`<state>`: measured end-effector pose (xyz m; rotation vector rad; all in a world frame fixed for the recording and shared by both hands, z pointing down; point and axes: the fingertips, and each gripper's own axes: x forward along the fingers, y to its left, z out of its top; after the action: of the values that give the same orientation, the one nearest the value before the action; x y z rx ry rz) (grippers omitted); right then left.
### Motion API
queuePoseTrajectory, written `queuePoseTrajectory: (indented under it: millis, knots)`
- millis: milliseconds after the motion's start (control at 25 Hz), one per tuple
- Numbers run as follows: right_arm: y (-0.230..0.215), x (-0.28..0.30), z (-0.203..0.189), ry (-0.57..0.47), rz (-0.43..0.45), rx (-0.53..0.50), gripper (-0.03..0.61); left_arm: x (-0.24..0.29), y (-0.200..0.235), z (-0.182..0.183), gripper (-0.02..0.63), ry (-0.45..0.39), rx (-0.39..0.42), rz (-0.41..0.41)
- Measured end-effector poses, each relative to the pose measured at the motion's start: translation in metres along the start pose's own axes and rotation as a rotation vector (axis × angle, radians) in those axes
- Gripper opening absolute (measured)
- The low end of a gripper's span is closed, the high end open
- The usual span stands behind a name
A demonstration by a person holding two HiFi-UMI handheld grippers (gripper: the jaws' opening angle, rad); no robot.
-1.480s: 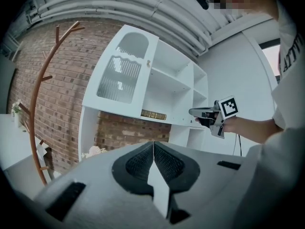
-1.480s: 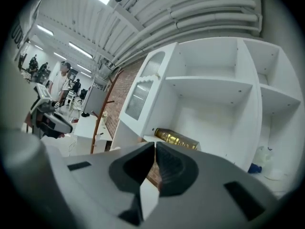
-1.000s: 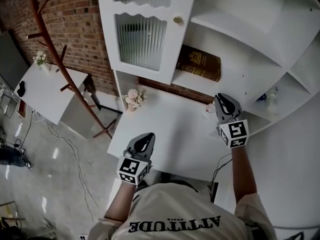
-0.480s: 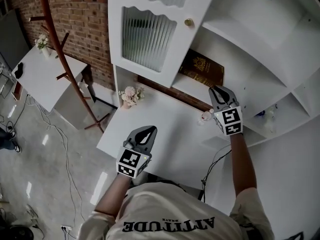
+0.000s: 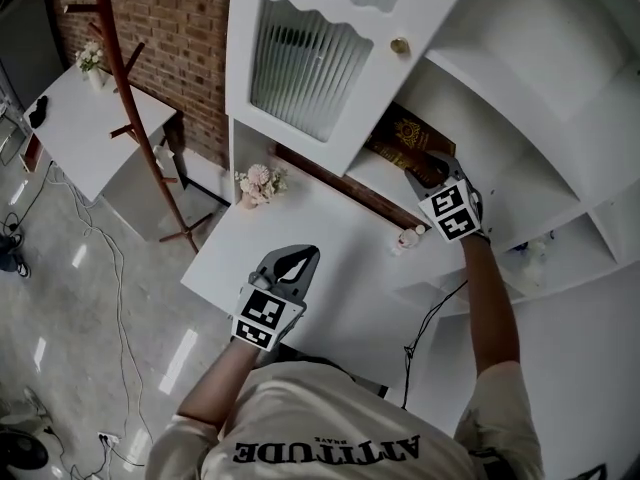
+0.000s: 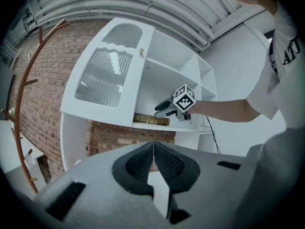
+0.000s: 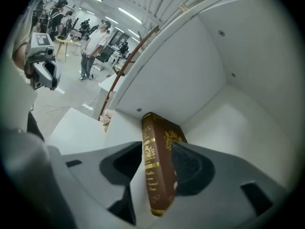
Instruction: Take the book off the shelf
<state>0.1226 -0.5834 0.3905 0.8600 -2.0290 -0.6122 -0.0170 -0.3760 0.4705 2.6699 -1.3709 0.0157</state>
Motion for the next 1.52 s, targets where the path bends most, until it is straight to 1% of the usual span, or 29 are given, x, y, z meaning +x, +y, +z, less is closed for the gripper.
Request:
queuePoseTrajectory:
  millis: [240,360,480,560,800,960,1120,1280,1520]
  knots:
    - [-0.007,0.029,-0.006,0.119,0.13,-0.116,0.232,0.002,0.004,-0.003,0.026,0.002,-0.013,0.02]
    - [-0.002,0.042,-0.017,0.167,0.213,-0.11,0.249,0.001,0.008,-0.007,0.026,0.009,-0.024,0.035]
    - [0.0,0.052,-0.026,0.19,0.253,-0.097,0.252,-0.002,0.012,-0.01,0.026,0.014,-0.034,0.049]
    - [0.0,0.052,-0.027,0.197,0.251,-0.094,0.252,-0.005,0.015,-0.011,0.026,0.017,-0.038,0.055]
    - [0.003,0.05,-0.021,0.178,0.201,-0.08,0.25,-0.009,0.012,-0.017,0.026,0.026,-0.047,0.052]
    - [0.002,0.047,-0.02,0.175,0.159,-0.09,0.25,-0.011,0.007,-0.02,0.026,0.02,-0.054,0.047]
    - [0.007,0.042,-0.021,0.163,0.18,-0.037,0.25,-0.016,0.003,-0.02,0.026,0.013,-0.055,0.045]
    - [0.01,0.039,-0.026,0.169,0.194,-0.059,0.25,-0.023,0.004,-0.018,0.026,0.005,-0.052,0.048]
    - [0.021,0.027,-0.021,0.165,0.223,-0.079,0.25,-0.034,0.002,-0.015,0.026,-0.002,-0.05,0.05]
